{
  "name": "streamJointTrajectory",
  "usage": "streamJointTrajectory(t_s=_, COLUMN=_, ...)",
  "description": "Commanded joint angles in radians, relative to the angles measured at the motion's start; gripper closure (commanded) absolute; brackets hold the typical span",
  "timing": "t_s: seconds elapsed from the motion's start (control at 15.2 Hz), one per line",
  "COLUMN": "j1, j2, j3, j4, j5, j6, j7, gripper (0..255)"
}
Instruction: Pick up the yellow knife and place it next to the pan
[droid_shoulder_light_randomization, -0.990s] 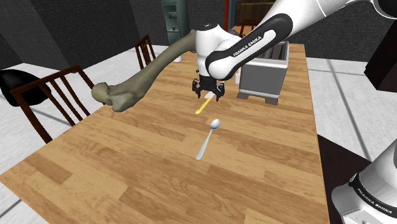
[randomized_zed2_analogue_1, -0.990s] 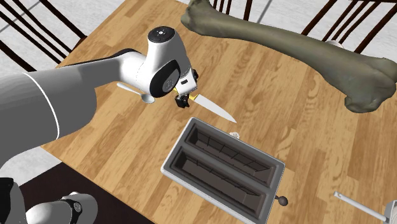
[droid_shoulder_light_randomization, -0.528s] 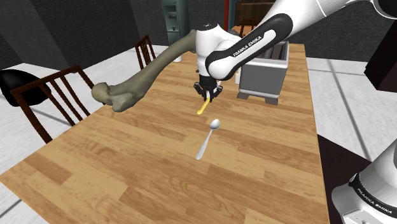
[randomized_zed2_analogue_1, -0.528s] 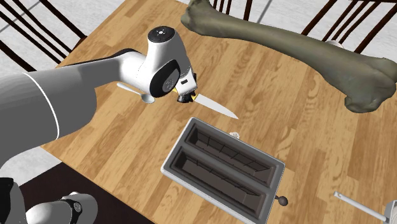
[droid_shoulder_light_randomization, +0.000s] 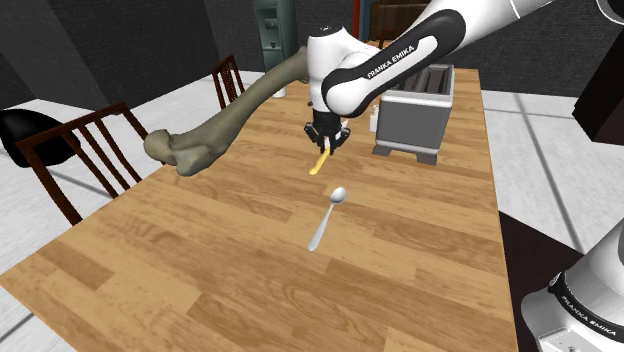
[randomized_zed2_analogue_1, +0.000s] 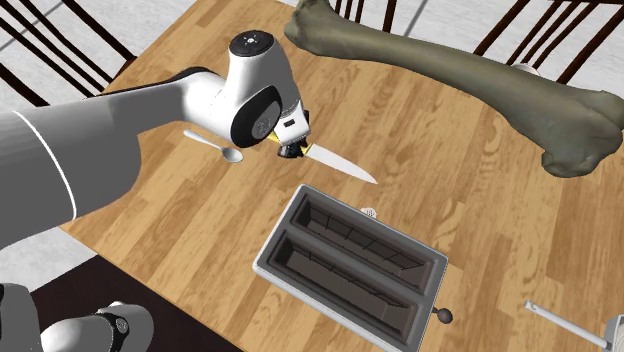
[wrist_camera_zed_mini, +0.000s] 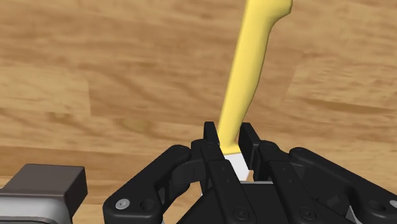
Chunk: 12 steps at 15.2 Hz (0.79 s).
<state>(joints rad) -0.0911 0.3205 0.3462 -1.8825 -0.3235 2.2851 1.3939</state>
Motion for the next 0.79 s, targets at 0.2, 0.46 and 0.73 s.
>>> streamJointTrajectory(t_s=0.2, j1=-0.004, j2=-0.032, j3=0.009, j4=0.025, j5=0.024, j6=-0.054, j7=-0.020, gripper=255)
streamJointTrajectory(t_s=0.46, j1=-0.007, j2=-0.055, j3=0.015, j4=0.051, j5=0.040, j6=-0.099, j7=-0.035, gripper=255)
streamJointTrajectory(t_s=0.73, j1=-0.009, j2=-0.074, j3=0.019, j4=0.080, j5=0.055, j6=-0.145, j7=-0.050, gripper=255)
